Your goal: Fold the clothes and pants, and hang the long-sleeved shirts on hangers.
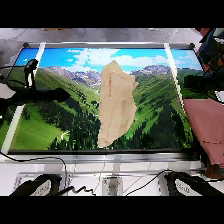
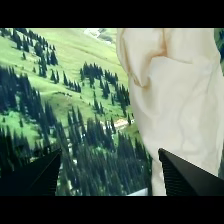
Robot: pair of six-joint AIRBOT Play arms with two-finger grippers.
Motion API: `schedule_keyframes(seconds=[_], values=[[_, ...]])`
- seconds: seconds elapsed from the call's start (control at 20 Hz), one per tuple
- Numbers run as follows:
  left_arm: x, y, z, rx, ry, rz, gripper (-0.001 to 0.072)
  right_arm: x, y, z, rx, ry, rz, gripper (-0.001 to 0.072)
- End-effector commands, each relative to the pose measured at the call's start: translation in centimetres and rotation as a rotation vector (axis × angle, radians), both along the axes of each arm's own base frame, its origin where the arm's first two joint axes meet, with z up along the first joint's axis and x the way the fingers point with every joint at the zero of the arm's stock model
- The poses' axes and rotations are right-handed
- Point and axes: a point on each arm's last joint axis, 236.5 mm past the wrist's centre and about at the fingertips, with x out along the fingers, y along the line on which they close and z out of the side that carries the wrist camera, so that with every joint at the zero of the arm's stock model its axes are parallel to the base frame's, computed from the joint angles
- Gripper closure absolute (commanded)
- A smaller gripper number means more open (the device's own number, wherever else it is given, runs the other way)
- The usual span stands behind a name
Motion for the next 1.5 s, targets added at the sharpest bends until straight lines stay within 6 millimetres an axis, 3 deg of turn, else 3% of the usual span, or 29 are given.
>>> schedule_keyframes(seconds=[0.0, 0.55, 0.7, 0.9, 1.05, 1.3, 1.45], values=[[0.0, 0.0, 0.0, 0.000, -0.001, 0.001, 0.0013, 0.0, 0.1, 0.0, 0.001, 0.002, 0.001, 0.0694], [0.0, 0.0, 0.0, 0.000, -0.001, 0.000, 0.0014, 0.0, 0.1, 0.0, 0.001, 0.002, 0.001, 0.0694], [0.0, 0.0, 0.0, 0.000, -0.001, 0.000, 0.0013, 2.3, 0.1, 1.3, 0.001, -0.111, 0.004, 0.0694], [0.0, 0.0, 0.0, 0.000, -0.001, 0.001, 0.0013, 2.2, 1.8, 0.9, 0.038, -0.097, 0.082, 0.0695], [0.0, 0.0, 0.0, 0.000, -0.001, 0.001, 0.0013, 0.4, 5.8, -2.7, 0.146, 0.017, 0.249, 0.0695], [0.0, 0.0, 0.0, 0.000, -0.001, 0.000, 0.0013, -5.8, 16.2, -11.0, 0.608, 0.242, 0.490, 0.0695], [0.0, 0.0, 0.0, 0.000, -0.001, 0.000, 0.0013, -9.5, 19.0, -17.6, 0.726, 0.357, 0.445, 0.0694]])
